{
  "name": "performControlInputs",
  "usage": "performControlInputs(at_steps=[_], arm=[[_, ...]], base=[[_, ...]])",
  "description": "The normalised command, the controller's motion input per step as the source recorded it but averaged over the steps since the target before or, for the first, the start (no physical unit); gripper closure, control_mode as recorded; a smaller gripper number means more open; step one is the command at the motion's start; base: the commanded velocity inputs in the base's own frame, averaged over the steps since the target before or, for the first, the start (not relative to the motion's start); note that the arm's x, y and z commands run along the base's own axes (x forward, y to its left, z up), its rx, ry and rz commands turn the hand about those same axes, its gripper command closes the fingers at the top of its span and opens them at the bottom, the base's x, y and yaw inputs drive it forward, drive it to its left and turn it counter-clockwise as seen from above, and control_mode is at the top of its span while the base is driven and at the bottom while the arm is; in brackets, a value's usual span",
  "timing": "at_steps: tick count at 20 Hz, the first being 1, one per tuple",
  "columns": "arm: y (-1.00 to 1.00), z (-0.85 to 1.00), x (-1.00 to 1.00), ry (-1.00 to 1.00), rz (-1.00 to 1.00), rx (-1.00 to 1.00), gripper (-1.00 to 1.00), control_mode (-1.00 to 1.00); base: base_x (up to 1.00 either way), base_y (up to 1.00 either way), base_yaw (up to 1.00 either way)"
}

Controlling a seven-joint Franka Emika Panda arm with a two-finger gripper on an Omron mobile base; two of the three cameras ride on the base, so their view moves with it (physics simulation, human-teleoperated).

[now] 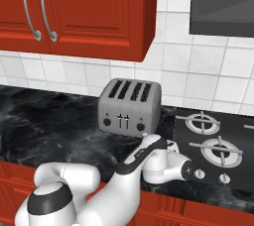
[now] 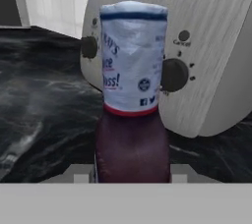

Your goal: Take 2 condiments from the cabinet and move them on the counter near the stove.Make sure the condiments are lined up with each other, next to each other.

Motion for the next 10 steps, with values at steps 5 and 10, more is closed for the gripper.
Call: performControlInputs(at_steps=[5,10], arm=[[-0.11,-0.15,0.17,0.0,0.0,0.0,1.0,-1.0],[-0.14,-0.16,0.11,0.0,0.0,0.01,1.0,-1.0]], base=[[0.0,0.0,0.0],[0.0,0.0,0.0]])
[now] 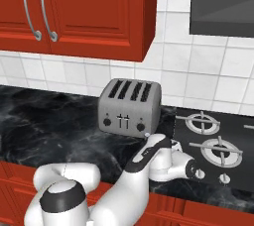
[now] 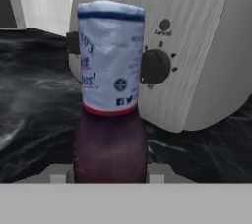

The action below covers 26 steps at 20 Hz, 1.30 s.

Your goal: Take 2 condiments from the cabinet and move them on the counter near the stove.Make sure the condiments are lined up with each other, next to each other.

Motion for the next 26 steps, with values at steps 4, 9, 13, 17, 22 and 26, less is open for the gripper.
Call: performControlInputs(at_steps=[4,9,13,17,22,26], arm=[[-0.09,-0.18,0.05,0.0,0.01,0.0,1.0,-1.0],[0.01,-0.19,0.0,0.0,0.01,0.0,-1.0,-1.0],[0.13,-0.24,0.0,0.03,0.03,-0.01,-1.0,-1.0],[0.0,-0.01,0.0,0.02,0.0,0.0,-1.0,-1.0],[0.0,0.0,-0.04,0.0,0.0,0.0,-1.0,-1.0],[0.0,0.0,-0.17,0.0,0.01,0.0,-1.0,-1.0]], base=[[0.0,0.0,0.0],[0.0,0.0,0.0],[0.0,0.0,0.0],[0.0,0.0,0.0],[0.0,0.0,0.0],[0.0,0.0,0.0]])
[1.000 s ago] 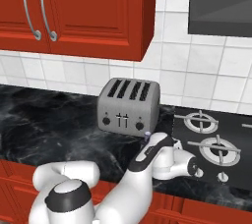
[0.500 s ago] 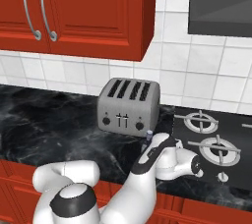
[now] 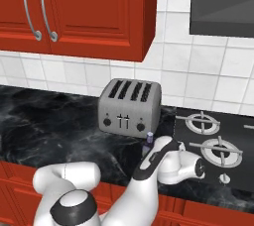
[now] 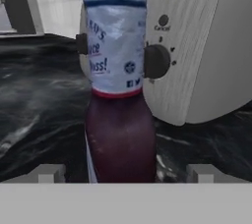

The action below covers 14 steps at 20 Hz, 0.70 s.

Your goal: Take 2 condiments from the cabinet and move them on the counter near the stove.Make sure the condiments are lined up with each other, next to each other.

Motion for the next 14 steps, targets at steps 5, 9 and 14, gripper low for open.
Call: performControlInputs(at_steps=[5,9,14], arm=[[-0.06,0.16,-0.17,0.0,0.02,0.0,-1.0,-1.0],[-0.09,0.48,-0.12,0.0,0.04,0.0,-1.0,-1.0],[-0.03,0.42,-0.26,0.0,0.02,0.0,-1.0,-1.0]], base=[[0.0,0.0,0.0],[0.0,0.0,0.0],[0.0,0.0,0.0]])
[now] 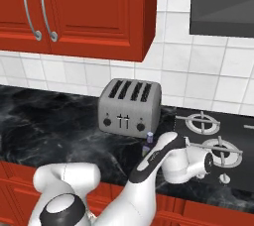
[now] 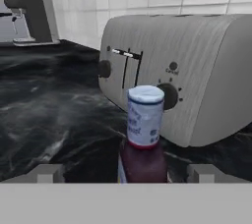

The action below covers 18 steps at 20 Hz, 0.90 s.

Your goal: Take 2 condiments from the cabinet and move them on the counter near the stove.Make sure the condiments are lined up with each other, next to each other.

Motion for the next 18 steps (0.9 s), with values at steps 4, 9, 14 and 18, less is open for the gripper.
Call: performControlInputs(at_steps=[4,9,14,18], arm=[[0.02,0.56,-0.58,0.0,-0.02,-0.01,-1.0,-1.0],[0.47,0.7,-0.42,0.0,-0.29,-0.1,-1.0,-1.0],[0.83,0.73,-0.16,0.05,-0.43,-0.18,-1.0,-1.0],[0.86,0.61,-0.05,0.27,-0.38,-0.24,-1.0,-1.0]], base=[[0.0,0.0,0.0],[0.0,0.0,0.0],[0.0,0.0,0.0],[0.0,0.0,0.0]])
